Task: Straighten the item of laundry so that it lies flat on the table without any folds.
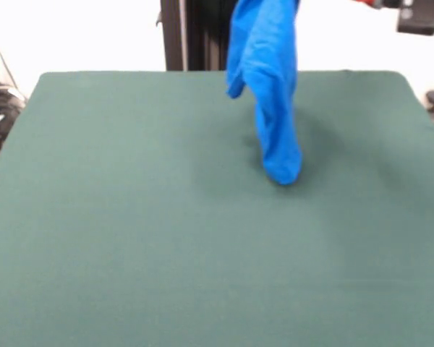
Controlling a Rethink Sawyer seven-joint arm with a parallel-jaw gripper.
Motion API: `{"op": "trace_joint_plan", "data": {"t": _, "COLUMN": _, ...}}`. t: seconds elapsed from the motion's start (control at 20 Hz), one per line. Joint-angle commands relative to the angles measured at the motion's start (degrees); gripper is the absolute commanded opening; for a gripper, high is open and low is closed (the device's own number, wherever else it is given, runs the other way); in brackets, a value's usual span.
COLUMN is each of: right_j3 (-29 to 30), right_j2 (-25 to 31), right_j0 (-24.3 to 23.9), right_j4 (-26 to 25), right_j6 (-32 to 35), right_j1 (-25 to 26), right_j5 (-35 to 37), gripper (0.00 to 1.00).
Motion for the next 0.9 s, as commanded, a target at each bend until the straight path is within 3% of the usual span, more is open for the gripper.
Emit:
{"op": "trace_joint_plan", "data": {"t": 0.05, "right_j3": -13.9, "right_j2": 5.1, "right_j0": -2.6, "right_j4": 5.9, "right_j6": 5.5, "right_j1": 6.7, "right_j5": 7.5, "gripper": 0.00}}
{"op": "trace_joint_plan", "data": {"t": 0.2, "right_j3": -20.5, "right_j2": 2.9, "right_j0": -5.1, "right_j4": 6.7, "right_j6": 8.5, "right_j1": 11.0, "right_j5": 13.1, "gripper": 0.00}}
{"op": "trace_joint_plan", "data": {"t": 0.35, "right_j3": -17.7, "right_j2": 3.5, "right_j0": -4.7, "right_j4": 5.4, "right_j6": 5.6, "right_j1": 9.2, "right_j5": 10.6, "gripper": 0.00}}
{"op": "trace_joint_plan", "data": {"t": 0.6, "right_j3": 8.9, "right_j2": 3.9, "right_j0": -1.0, "right_j4": -4.8, "right_j6": -9.9, "right_j1": -8.5, "right_j5": -9.8, "gripper": 0.00}}
{"op": "trace_joint_plan", "data": {"t": 0.7, "right_j3": 15.4, "right_j2": 3.0, "right_j0": -1.8, "right_j4": -8.9, "right_j6": -13.3, "right_j1": -13.0, "right_j5": -16.9, "gripper": 0.00}}
{"op": "trace_joint_plan", "data": {"t": 0.9, "right_j3": 21.4, "right_j2": 1.0, "right_j0": -4.4, "right_j4": -16.8, "right_j6": -15.1, "right_j1": -16.8, "right_j5": -26.7, "gripper": 0.00}}
